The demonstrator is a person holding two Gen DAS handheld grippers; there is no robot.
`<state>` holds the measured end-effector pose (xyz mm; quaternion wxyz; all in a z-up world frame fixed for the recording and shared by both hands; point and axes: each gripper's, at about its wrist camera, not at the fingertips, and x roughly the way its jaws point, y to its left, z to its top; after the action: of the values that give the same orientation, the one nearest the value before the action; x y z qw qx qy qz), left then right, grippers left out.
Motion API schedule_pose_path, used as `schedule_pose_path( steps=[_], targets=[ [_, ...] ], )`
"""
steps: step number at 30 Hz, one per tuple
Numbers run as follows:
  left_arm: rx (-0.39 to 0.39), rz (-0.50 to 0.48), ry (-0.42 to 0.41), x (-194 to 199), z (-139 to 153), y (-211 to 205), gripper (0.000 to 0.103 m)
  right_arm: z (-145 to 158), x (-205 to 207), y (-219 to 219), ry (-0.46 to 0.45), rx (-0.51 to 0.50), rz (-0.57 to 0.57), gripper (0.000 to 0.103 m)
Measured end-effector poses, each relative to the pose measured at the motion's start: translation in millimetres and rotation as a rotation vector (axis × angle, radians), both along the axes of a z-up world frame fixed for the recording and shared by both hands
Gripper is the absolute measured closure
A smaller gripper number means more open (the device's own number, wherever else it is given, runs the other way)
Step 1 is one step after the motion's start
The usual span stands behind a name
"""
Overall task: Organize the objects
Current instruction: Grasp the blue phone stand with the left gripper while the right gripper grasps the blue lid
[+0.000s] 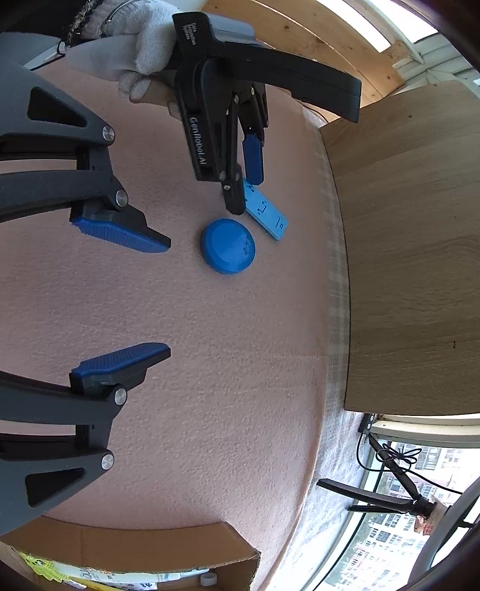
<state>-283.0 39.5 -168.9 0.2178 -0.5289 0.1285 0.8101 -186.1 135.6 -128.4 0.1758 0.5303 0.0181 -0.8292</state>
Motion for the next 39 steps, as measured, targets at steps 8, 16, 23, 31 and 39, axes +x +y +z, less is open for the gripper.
schedule_pose_path(
  steps=[8, 16, 23, 31, 39],
  targets=[
    [-0.029, 0.023, -0.002, -8.9, -6.4, -1.3, 0.053, 1.2, -4.7, -2.1, 0.002, 0.006, -0.010, 0.056],
    [-0.001, 0.059, -0.014, -12.1, -8.1, -19.1, 0.062, -4.9, -11.1, -20.9, -0.001, 0.014, 0.020, 0.056],
    [0.026, 0.122, -0.032, -3.3, -7.6, -46.8, 0.063, -14.0, -23.8, -49.4, 0.000, 0.025, 0.072, 0.056],
    [0.067, 0.198, -0.009, 15.9, -8.5, -66.3, 0.063, -31.4, -41.5, -84.6, 0.000, 0.080, 0.128, 0.052],
    [0.082, 0.226, -0.011, 28.6, -6.0, -77.3, 0.063, -39.9, -55.2, -91.1, -0.011, 0.161, 0.150, 0.051]
  ],
)
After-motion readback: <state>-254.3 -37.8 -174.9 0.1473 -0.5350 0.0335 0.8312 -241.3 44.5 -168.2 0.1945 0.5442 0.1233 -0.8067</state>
